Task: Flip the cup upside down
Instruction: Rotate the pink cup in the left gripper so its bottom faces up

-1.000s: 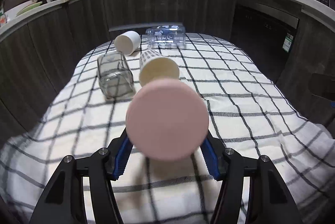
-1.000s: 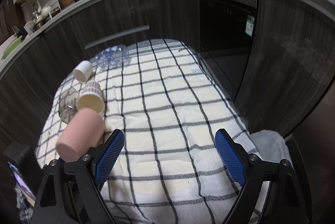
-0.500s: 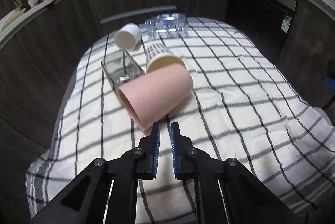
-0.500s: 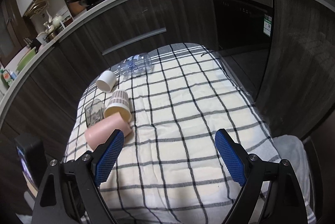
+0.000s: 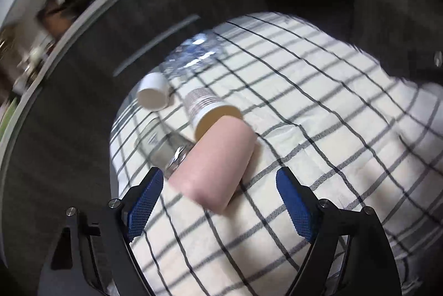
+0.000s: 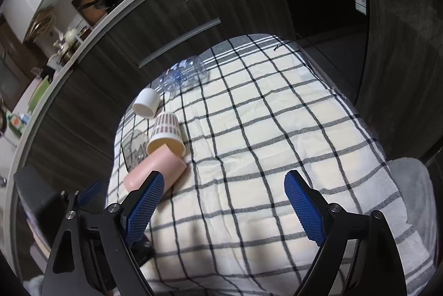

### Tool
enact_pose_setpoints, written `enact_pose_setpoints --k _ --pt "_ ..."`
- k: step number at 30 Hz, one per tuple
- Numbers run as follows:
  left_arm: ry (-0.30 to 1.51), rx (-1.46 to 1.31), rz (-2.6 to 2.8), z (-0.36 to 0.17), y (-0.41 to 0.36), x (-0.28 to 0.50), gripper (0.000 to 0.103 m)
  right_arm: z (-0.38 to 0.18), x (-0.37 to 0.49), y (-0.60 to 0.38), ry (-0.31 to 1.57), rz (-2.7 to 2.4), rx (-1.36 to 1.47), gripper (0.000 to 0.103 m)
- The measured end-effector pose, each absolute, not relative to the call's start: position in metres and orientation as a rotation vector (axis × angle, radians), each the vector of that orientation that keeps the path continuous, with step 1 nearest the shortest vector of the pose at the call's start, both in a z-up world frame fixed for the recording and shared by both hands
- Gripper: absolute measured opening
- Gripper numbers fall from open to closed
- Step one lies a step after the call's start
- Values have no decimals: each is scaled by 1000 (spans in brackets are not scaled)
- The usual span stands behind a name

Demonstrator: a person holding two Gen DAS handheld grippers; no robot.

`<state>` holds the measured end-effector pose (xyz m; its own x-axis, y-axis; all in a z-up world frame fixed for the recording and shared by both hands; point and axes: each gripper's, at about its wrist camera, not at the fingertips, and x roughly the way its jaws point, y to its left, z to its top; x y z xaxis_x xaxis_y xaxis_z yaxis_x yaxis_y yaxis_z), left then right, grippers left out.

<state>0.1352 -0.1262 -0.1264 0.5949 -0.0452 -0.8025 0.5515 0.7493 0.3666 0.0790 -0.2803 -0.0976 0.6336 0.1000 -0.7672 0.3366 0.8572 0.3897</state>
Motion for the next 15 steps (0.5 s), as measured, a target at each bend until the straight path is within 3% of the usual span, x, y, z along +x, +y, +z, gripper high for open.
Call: enact_pose_setpoints --k 10,15 --pt "1153 881 -476 -170 -157 191 77 -114 115 -305 927 -258 673 89" --pt "1196 1000 -445 -187 -164 203 77 -131 124 -304 968 -253 710 89"
